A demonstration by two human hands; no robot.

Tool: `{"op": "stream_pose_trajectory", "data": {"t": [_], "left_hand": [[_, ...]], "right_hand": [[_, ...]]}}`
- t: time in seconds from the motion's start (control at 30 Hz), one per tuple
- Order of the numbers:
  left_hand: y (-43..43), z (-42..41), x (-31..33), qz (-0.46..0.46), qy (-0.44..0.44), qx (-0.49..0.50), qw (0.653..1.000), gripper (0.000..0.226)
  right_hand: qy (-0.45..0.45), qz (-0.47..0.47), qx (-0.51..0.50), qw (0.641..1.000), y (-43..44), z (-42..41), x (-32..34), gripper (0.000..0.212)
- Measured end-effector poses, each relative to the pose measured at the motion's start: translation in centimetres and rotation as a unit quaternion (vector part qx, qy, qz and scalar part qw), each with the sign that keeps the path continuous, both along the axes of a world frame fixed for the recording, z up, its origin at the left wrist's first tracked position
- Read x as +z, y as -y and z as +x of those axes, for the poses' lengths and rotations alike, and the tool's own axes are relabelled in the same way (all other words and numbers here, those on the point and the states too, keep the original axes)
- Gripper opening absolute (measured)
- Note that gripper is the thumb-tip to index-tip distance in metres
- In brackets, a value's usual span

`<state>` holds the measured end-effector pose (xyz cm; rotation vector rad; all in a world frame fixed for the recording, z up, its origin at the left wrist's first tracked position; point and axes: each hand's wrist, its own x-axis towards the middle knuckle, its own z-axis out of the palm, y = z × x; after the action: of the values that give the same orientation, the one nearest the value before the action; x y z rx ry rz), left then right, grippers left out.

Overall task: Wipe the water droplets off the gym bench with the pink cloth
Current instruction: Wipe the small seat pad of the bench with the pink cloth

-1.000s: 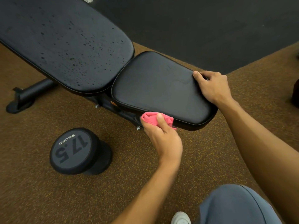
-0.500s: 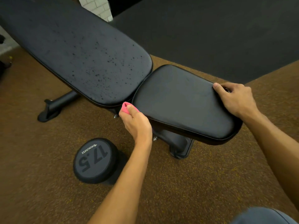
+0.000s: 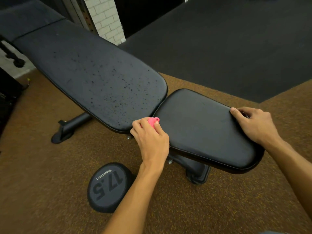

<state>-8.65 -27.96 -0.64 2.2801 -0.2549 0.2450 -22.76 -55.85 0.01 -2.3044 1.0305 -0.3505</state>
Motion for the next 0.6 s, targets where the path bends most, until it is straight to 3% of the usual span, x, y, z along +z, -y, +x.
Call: {"op": "stream_pose_trajectory", "data": {"t": [0.13, 0.3, 0.43, 0.6], "left_hand": [[0.2, 1.0, 0.4, 0.101, 0.069, -0.055, 0.991, 0.02], [1.2, 3.7, 0.9, 0.156, 0.086, -0.125, 0.976, 0.026], [2.2, 5.4, 1.2, 0.161, 0.073, -0.182, 0.967, 0.037], [2.7, 6.2, 1.1, 0.145, 0.074, -0.195, 0.967, 0.036]], "right_hand": [[-0.004, 0.001, -0.006, 1.0, 0.1, 0.1, -0.1, 0.051], [-0.001, -0.004, -0.006, 1.0, -0.2, 0.4, 0.3, 0.042], [0.013, -0.012, -0.015, 1.0, -0.8, 0.7, 0.8, 0.037], [0.013, -0.003, -0.034, 0.999, -0.8, 0.7, 0.6, 0.037]]}}
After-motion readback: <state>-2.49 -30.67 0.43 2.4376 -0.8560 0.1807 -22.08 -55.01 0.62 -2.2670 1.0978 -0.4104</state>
